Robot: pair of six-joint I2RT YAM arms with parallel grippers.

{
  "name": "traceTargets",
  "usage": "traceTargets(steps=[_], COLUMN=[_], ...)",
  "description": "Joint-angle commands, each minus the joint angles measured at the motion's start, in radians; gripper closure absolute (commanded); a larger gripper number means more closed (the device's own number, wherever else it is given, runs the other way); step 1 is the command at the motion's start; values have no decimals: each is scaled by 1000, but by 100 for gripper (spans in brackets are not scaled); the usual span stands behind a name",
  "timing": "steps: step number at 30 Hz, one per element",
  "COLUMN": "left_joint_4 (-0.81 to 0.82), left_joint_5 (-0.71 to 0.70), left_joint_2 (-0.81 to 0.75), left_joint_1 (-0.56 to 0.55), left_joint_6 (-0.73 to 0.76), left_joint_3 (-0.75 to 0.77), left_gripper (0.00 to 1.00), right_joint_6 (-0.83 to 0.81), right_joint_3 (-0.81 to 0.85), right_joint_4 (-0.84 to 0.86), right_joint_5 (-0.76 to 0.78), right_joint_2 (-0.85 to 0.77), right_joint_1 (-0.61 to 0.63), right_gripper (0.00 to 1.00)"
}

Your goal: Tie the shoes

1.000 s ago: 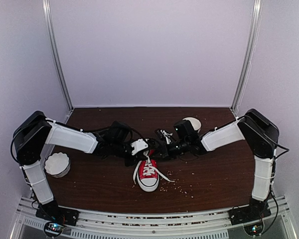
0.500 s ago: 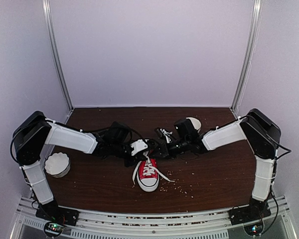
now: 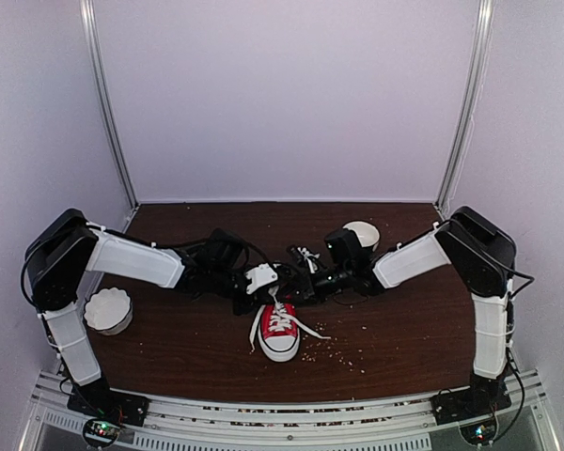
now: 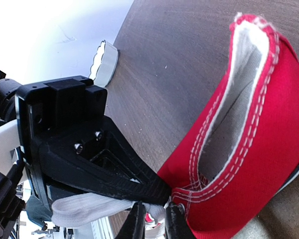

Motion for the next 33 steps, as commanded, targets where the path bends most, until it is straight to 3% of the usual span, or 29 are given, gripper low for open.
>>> traceTargets(steps=[1,10,14,18,22,27,33], left_joint_4=[38,135,135,131,152,104,128], left_joint_5=[43,39,39,45,38,7,-64], left_joint_2=[16,-16,-13,-3,-17,-11,-16], left_joint_1=[-2,4,4,4,3,3,-7], left_joint_6=[6,-37,-46,-57,-61,-46,1], left_joint_3=[38,15,25,42,21,31,-13], left_gripper=[100,100,100,100,100,100,100], right_joint_6=[81,117,198,224,168,132,67], right_joint_3=[14,7,-13,-42,-65,-111,-138], right_joint_4=[158,201,308,348,274,225,131], right_joint_5=[-30,-44,-64,-55,-16,6,11], right_joint_2=[35,40,47,34,-7,-66,-141], right_joint_1=[17,27,27,28,14,-31,-62], right_gripper=[84,85,85,94,100,100,89])
